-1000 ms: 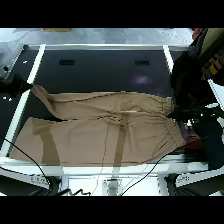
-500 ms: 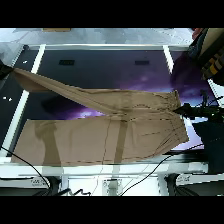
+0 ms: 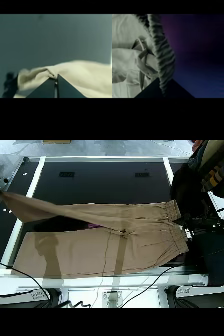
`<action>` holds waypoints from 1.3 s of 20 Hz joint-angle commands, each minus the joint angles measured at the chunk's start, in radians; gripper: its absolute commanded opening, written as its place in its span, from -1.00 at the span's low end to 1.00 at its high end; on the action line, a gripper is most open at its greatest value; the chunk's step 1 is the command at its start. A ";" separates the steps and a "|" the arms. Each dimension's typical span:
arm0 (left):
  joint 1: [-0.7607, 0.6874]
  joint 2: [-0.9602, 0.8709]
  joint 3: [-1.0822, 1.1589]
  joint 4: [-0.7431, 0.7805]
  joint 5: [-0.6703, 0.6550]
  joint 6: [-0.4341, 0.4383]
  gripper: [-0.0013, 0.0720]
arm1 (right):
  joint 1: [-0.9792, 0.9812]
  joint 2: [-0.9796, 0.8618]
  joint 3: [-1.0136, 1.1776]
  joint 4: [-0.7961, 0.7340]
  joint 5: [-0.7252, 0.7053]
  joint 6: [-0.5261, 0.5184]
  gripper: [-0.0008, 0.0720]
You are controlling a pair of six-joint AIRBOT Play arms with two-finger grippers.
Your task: Fold the clothes and pants, and hang the long-sleeved shirts on hangers.
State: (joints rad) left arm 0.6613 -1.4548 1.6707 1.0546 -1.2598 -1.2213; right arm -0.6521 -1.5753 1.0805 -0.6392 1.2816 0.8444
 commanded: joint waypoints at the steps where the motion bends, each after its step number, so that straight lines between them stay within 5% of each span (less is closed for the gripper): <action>1: 0.001 -0.025 -0.114 0.095 -0.021 0.034 -0.93 | 0.000 0.001 0.001 0.003 0.011 -0.001 -0.91; 10: -0.007 -0.187 -0.174 0.149 0.077 0.001 -0.94 | 0.000 0.001 0.001 -0.170 -0.012 0.038 -0.91; 17: -0.177 -0.221 -0.128 0.051 0.537 -0.137 -0.95 | 0.035 0.006 0.001 0.076 -0.251 0.032 -0.91; 21: -0.309 -0.221 0.048 0.054 0.715 -0.134 -0.95 | 0.062 0.021 0.001 0.092 -0.301 0.026 -0.91; 24: -0.348 -0.209 0.177 0.128 0.690 -0.106 -0.95 | 0.060 0.040 0.001 0.082 -0.301 0.026 -0.91; 26: -0.344 -0.194 0.179 0.233 0.562 -0.107 -0.95 | 0.060 0.045 0.001 0.075 -0.298 0.026 -0.91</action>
State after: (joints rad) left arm 0.3405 -1.6608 1.7947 1.1744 -0.6239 -1.3357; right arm -0.5949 -1.5402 1.0809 -0.5655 0.9977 0.8715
